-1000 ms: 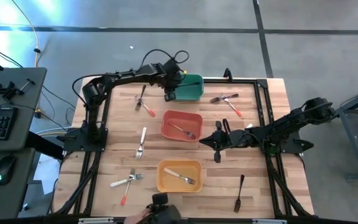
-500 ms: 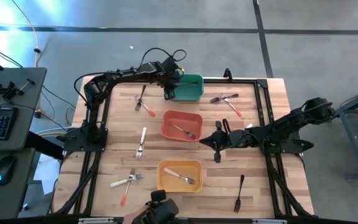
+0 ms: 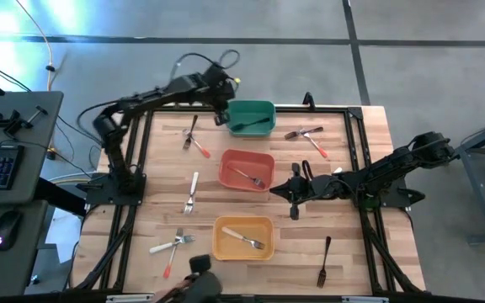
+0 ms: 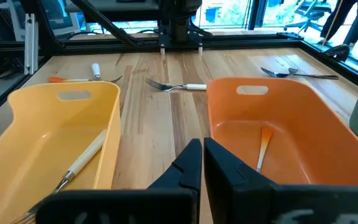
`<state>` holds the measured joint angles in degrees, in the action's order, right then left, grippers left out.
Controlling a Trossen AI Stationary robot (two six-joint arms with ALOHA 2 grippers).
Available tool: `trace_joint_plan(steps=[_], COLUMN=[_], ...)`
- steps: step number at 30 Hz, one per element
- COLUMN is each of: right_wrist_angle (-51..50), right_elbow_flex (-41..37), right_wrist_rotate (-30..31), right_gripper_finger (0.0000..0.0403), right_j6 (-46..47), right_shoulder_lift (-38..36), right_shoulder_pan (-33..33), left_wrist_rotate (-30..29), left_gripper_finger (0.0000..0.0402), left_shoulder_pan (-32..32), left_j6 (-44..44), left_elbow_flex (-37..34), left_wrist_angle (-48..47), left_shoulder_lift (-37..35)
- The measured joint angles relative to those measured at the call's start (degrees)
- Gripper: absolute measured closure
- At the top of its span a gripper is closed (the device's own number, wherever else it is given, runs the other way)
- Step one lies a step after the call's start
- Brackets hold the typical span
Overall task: Sort silverware by color (type)
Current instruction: Put the black fork into the green bin, then put the orange fork into the orange bin
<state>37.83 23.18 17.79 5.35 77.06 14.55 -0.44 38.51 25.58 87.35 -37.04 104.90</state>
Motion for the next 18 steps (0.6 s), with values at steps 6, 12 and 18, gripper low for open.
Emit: trace_joint_plan(steps=[6,12,18], right_wrist_angle=[1.15,4.58,8.58], right_elbow_flex=[0.00,0.00,0.00], right_wrist_rotate=[4.17,4.71,4.44], right_gripper_finger=[0.0402,0.0402,0.0402], right_j6=[-2.58,-2.81,-3.42], right_shoulder_lift=[0.00,0.01,0.02], right_shoulder_pan=[0.00,-0.04,-0.04], left_wrist_rotate=[7.84,9.15,9.17], left_gripper_finger=[0.0395,0.0399,0.0399], left_shoulder_pan=[1.26,-0.55,-4.44], left_j6=[-1.27,-4.87,-10.24], left_elbow_flex=[-13.19,-31.98,-49.31], left_wrist_angle=[8.38,23.75,37.76], left_shoulder_lift=[-15.40,-33.07,-48.52])
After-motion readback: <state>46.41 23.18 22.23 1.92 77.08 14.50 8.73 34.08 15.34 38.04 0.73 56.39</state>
